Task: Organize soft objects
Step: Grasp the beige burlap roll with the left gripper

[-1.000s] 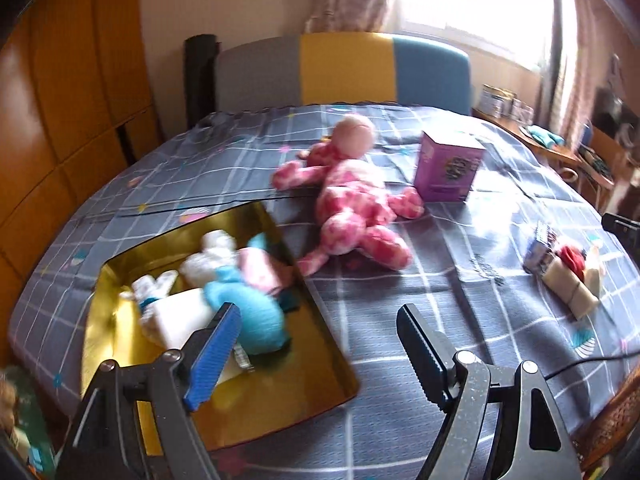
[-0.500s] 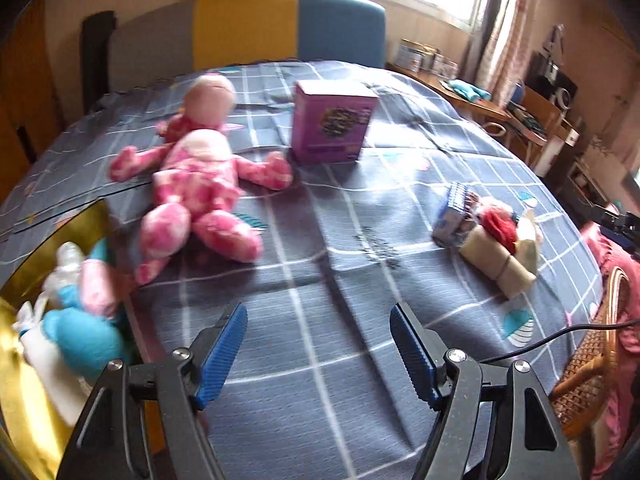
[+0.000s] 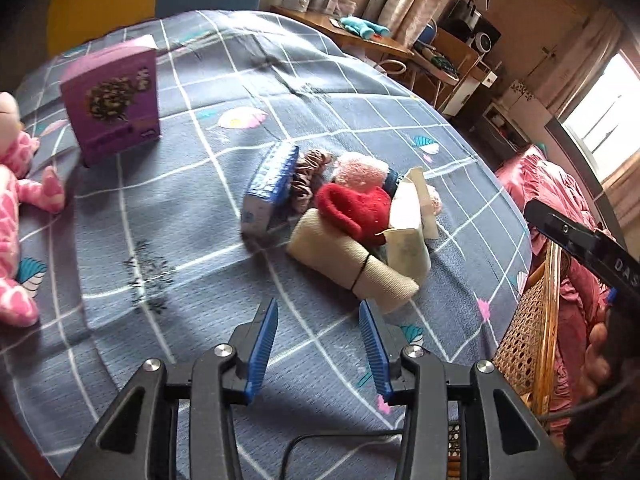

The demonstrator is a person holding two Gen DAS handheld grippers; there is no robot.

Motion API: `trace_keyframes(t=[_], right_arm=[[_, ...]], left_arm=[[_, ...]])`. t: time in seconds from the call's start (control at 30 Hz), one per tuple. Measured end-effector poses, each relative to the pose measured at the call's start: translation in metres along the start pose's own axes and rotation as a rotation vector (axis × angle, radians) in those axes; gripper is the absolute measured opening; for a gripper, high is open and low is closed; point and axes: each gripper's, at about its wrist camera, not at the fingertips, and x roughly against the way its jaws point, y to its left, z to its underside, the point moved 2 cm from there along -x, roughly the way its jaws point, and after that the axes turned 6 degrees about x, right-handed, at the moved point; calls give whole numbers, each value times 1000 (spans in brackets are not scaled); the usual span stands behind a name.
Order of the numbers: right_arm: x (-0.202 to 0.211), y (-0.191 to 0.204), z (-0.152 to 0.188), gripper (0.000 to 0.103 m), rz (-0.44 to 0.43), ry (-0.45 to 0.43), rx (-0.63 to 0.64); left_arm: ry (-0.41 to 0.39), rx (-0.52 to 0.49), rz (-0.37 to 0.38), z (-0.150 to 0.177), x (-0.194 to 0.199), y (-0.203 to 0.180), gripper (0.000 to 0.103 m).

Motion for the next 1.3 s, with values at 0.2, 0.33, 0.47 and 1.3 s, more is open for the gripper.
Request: trace_keyframes(t=[0.2, 0.33, 0.47, 1.3], right_arm=[[-7, -6, 3, 51, -7, 16, 4], [-11, -12, 4, 51, -13, 24, -12], [-14, -13, 3, 51, -20, 35, -16], [-101, 4, 9, 84, -230, 415, -397]], left_arm=[[70, 118, 59, -20, -35, -13, 57], [86, 179, 68, -30, -52, -18, 57], [98, 197, 34, -30, -70, -19, 43], [-37, 47, 63, 53, 46, 70, 21]])
